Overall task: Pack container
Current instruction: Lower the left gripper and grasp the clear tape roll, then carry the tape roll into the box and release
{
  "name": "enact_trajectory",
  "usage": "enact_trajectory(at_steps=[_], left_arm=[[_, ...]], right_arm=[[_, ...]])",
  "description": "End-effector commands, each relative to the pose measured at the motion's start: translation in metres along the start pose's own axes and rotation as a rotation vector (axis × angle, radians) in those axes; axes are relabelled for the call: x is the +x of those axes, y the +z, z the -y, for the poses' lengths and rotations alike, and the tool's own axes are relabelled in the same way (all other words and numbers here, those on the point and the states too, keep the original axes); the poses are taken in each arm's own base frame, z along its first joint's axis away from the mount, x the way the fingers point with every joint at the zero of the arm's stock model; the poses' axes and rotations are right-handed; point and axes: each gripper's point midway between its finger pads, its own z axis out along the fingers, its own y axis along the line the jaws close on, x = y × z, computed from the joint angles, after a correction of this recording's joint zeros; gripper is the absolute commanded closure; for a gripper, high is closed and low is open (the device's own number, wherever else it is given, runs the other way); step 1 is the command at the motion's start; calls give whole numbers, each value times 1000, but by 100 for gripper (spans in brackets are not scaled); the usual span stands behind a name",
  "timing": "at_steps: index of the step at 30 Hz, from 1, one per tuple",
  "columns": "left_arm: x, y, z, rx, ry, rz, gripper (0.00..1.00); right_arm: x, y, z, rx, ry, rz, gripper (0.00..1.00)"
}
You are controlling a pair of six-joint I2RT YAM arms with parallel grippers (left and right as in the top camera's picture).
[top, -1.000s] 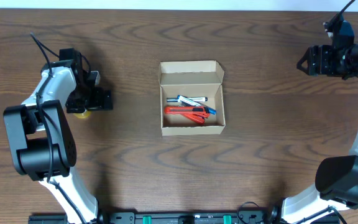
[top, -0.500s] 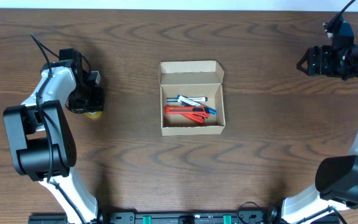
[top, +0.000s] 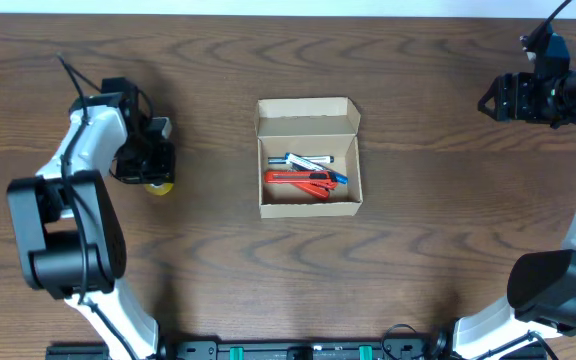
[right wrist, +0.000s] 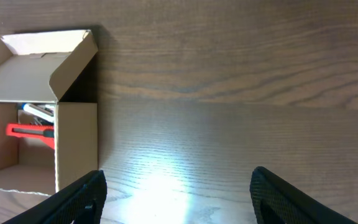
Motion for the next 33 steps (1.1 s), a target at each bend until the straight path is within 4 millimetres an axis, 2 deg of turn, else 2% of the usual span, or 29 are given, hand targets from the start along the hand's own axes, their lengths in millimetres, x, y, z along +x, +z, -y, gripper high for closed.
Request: enact_trajectory(at_steps=[1, 5, 8, 11, 16, 21, 27, 33], left_arm=[[-32, -68, 32, -5, 141, 193, 94], [-43, -123, 69, -14, 276, 318, 94], [-41, -157, 108, -5, 448, 386, 94], [-32, -171, 145, -13, 663, 403, 94], [-7, -159, 201, -13, 1038, 358, 94], [9, -147, 242, -36, 1340, 342, 94], [1, -128, 254, -147, 1395, 313, 94], [-13, -86, 260, -133, 1404, 246, 94]], right_arm=[[-1, -3, -6, -8, -24, 9, 27], [0, -3, -6, -9, -23, 8, 27], [-1, -3, -6, -9, -24, 9, 27], [-1, -3, -6, -9, -24, 9, 27], [-1, -3, -6, -8, -32, 12, 27], [-1, -3, -6, -8, -37, 12, 27], [-1, -3, -6, -8, -48, 13, 27], [-2, -3, -6, -7, -48, 16, 27]])
